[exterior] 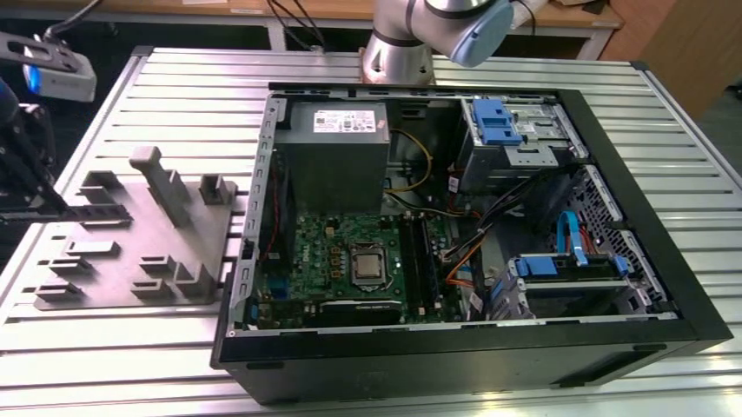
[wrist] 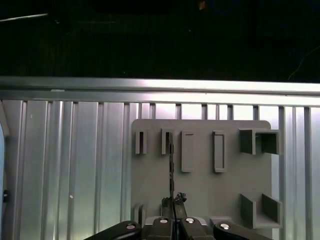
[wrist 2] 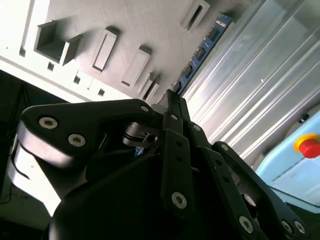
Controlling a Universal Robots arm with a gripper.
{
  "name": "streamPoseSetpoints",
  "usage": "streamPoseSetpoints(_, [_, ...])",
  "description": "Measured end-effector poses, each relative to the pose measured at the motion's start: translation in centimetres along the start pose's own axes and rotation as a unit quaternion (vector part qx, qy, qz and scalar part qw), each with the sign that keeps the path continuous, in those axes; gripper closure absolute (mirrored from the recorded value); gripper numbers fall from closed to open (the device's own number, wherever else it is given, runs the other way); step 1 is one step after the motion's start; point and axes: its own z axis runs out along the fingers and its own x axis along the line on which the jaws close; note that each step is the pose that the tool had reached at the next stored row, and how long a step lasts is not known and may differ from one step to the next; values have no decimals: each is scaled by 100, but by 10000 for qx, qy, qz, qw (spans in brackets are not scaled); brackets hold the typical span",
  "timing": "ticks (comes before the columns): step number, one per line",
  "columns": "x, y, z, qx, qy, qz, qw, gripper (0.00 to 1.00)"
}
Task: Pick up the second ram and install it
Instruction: 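Pick up the second ram and move it above second insertion slot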
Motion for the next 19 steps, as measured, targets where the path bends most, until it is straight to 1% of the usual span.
streamPoseSetpoints(6, [-1, 10, -247, 4, 0, 0, 10000, 89])
streamPoseSetpoints(12, [-2, 21, -513, 6, 0, 0, 10000, 89])
streamPoseSetpoints(15, [-2, 25, -630, 6, 0, 0, 10000, 89])
streamPoseSetpoints(17, [-2, 28, -695, 6, 0, 0, 10000, 89])
streamPoseSetpoints(19, [-3, 29, -727, 6, 0, 0, 10000, 89])
